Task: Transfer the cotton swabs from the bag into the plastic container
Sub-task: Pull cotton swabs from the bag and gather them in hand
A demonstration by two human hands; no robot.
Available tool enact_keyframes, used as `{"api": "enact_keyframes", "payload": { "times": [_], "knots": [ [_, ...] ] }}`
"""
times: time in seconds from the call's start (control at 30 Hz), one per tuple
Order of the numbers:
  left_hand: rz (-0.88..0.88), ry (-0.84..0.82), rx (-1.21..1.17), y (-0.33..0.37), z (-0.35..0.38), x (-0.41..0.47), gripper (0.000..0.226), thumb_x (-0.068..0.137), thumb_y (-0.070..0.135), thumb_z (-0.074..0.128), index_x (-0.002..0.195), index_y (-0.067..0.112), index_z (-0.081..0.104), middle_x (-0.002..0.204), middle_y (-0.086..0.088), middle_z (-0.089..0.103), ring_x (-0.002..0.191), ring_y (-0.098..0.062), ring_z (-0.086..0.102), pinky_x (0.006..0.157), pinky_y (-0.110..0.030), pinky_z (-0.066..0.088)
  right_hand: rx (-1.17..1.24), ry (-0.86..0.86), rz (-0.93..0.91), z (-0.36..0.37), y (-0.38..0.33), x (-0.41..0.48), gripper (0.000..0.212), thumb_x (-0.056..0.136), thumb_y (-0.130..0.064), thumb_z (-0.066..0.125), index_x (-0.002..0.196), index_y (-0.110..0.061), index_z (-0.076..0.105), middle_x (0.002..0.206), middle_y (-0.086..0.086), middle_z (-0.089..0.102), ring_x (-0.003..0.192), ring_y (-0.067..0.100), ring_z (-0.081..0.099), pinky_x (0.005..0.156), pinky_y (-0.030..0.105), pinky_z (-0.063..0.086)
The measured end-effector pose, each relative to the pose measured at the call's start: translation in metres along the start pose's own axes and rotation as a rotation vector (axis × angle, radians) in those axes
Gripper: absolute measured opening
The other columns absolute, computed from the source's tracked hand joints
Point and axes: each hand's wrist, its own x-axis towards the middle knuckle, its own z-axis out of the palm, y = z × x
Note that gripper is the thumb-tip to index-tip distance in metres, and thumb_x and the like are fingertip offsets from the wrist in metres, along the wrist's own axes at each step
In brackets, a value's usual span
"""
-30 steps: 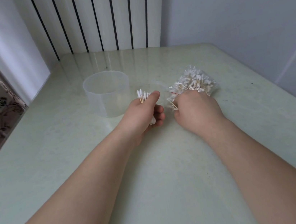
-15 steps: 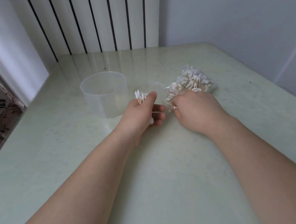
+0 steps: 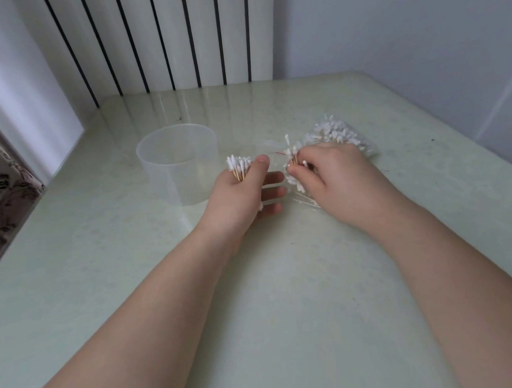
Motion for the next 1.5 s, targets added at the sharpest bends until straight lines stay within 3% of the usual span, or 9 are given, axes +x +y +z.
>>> {"api": "enact_keyframes", "payload": {
  "times": [0.13, 0.27, 0.43, 0.6, 0.73, 1.03, 1.13, 1.33, 1.5],
  "knots": [
    [0.014, 0.001, 0.017, -0.001, 0.001, 0.001, 0.02, 0.103, 0.034, 0.056, 0.103, 0.016, 0.066, 0.107, -0.006, 0.076, 0.097, -0.019, 0.074, 0.071, -0.034, 0.061, 0.292, 0.085, 0.202, -0.004, -0.001, 0.001, 0.029, 0.096, -0.029, 0.063, 0.073, -0.012, 0.064, 0.049, -0.004, 0.05, 0.047, 0.01, 0.043, 0.051, 0.021, 0.03],
    [0.019, -0.026, 0.032, -0.001, 0.001, 0.002, 0.021, 0.103, 0.033, 0.057, 0.106, 0.015, 0.067, 0.11, -0.006, 0.075, 0.104, -0.02, 0.072, 0.078, -0.039, 0.063, 0.531, 0.095, 0.311, -0.009, -0.005, 0.001, 0.029, 0.097, -0.028, 0.063, 0.073, -0.012, 0.068, 0.064, -0.003, 0.066, 0.054, 0.019, 0.053, 0.057, 0.032, 0.041],
    [0.063, -0.12, 0.105, -0.003, -0.002, 0.001, 0.029, 0.105, 0.033, 0.054, 0.116, 0.012, 0.071, 0.116, -0.005, 0.075, 0.109, -0.021, 0.071, 0.082, -0.04, 0.062, 0.809, 0.054, 0.414, -0.007, -0.009, 0.001, 0.025, 0.099, -0.021, 0.062, 0.083, -0.004, 0.07, 0.064, 0.013, 0.051, 0.037, 0.009, 0.03, 0.044, 0.022, 0.026],
    [0.153, -0.232, 0.126, -0.001, -0.002, -0.005, 0.029, 0.109, 0.025, 0.045, 0.116, 0.013, 0.071, 0.103, -0.004, 0.077, 0.097, -0.017, 0.074, 0.083, -0.029, 0.058, 1.162, 0.027, 0.532, -0.008, -0.014, 0.003, 0.02, 0.103, -0.013, 0.053, 0.091, -0.008, 0.068, 0.059, 0.0, 0.059, 0.036, 0.006, 0.021, 0.038, 0.015, 0.017],
    [0.064, -0.293, 0.072, -0.001, 0.001, -0.007, 0.032, 0.109, 0.029, 0.042, 0.107, 0.013, 0.069, 0.104, -0.003, 0.077, 0.094, -0.022, 0.075, 0.084, -0.042, 0.06, 1.207, 0.041, 0.605, -0.009, -0.014, 0.004, 0.018, 0.102, -0.012, 0.054, 0.09, -0.006, 0.066, 0.059, 0.001, 0.055, 0.034, 0.004, 0.023, 0.036, 0.012, 0.016],
    [0.002, -0.192, -0.047, -0.001, 0.002, -0.004, 0.029, 0.109, 0.026, 0.043, 0.103, 0.009, 0.066, 0.089, -0.006, 0.072, 0.079, -0.02, 0.071, 0.066, -0.035, 0.061, 1.23, 0.003, 0.647, -0.012, -0.02, 0.004, 0.012, 0.094, -0.002, 0.06, 0.082, -0.001, 0.059, 0.054, 0.004, 0.05, 0.034, 0.005, 0.02, 0.034, 0.013, 0.015],
    [-0.028, -0.089, -0.09, 0.001, 0.003, -0.002, 0.025, 0.109, 0.026, 0.043, 0.105, 0.007, 0.059, 0.079, -0.004, 0.067, 0.06, -0.013, 0.064, 0.053, -0.028, 0.054, 1.204, -0.073, 0.637, -0.012, -0.022, 0.002, 0.017, 0.095, -0.002, 0.059, 0.078, -0.003, 0.057, 0.049, 0.001, 0.049, 0.035, 0.005, 0.02, 0.034, 0.015, 0.013],
    [-0.019, 0.02, 0.002, 0.001, 0.002, -0.001, 0.025, 0.108, 0.03, 0.044, 0.086, 0.018, 0.044, 0.068, 0.001, 0.052, 0.05, -0.01, 0.042, 0.043, -0.022, 0.032, 1.086, -0.089, 0.605, -0.009, -0.019, 0.001, 0.026, 0.091, -0.002, 0.063, 0.067, -0.004, 0.057, 0.056, 0.009, 0.049, 0.035, 0.009, 0.02, 0.038, 0.016, 0.015],
    [-0.004, 0.001, -0.015, 0.005, 0.0, 0.0, 0.021, 0.108, 0.032, 0.046, 0.094, 0.016, 0.05, 0.068, 0.004, 0.057, 0.051, -0.01, 0.039, 0.045, -0.022, 0.027, 1.269, -0.118, 0.621, -0.007, -0.026, 0.001, 0.02, 0.095, -0.002, 0.059, 0.075, -0.003, 0.057, 0.052, 0.001, 0.05, 0.038, 0.007, 0.02, 0.035, 0.015, 0.014]
  ]
}}
